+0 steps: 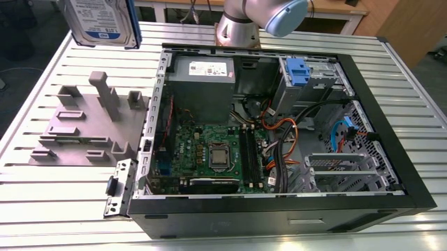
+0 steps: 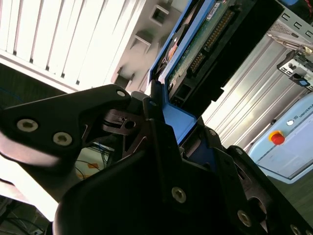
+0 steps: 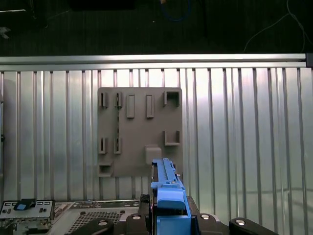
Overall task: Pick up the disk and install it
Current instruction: 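Pick up the disk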
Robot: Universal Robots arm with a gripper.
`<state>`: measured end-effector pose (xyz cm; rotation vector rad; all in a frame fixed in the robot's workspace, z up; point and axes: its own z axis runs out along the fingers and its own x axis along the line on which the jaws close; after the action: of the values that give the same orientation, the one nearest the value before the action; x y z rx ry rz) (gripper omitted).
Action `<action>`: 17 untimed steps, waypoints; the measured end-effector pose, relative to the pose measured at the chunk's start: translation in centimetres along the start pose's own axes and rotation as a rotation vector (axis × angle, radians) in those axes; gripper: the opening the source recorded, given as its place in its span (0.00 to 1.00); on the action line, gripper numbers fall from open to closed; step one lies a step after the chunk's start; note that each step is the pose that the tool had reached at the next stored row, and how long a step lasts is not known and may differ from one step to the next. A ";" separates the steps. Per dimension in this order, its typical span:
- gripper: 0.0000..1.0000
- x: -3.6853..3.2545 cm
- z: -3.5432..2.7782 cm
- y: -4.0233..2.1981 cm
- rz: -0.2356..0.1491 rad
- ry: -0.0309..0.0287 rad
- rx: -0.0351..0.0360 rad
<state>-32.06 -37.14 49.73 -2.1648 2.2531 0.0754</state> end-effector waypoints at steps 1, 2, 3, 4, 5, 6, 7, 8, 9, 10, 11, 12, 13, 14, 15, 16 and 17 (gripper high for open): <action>0.37 0.00 0.00 -0.08 0.000 0.0000 0.0000; 0.37 -0.01 0.00 -0.15 0.000 0.0000 0.0001; 0.37 -0.01 0.00 -0.22 0.000 0.0000 0.0000; 0.37 -0.01 -0.01 -0.29 0.000 0.0000 0.0000; 0.37 -0.02 -0.01 -0.37 0.000 0.0000 0.0000; 0.37 -0.02 -0.01 -0.45 0.000 -0.0001 0.0000; 0.37 -0.02 -0.01 -0.52 0.000 0.0000 0.0001; 0.37 -0.02 -0.01 -0.60 0.000 0.0000 0.0000; 0.37 -0.03 -0.01 -0.68 0.000 0.0000 0.0001; 0.37 -0.03 -0.02 -0.76 0.000 0.0000 0.0000; 0.37 -0.03 -0.02 -0.84 0.000 0.0000 0.0000; 0.37 -0.04 -0.02 -0.91 0.000 0.0000 0.0000; 0.37 -0.04 -0.02 -0.99 0.000 0.0000 0.0001; 0.37 -0.04 -0.02 -1.07 0.000 0.0000 0.0000; 0.37 -0.05 -0.03 -1.15 0.000 0.0000 0.0000; 0.37 -0.05 -0.03 -1.22 0.000 0.0000 0.0000; 0.37 -0.05 -0.03 -1.29 0.000 0.0000 0.0000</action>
<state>-30.77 -37.15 49.74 -2.1649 2.2531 0.0754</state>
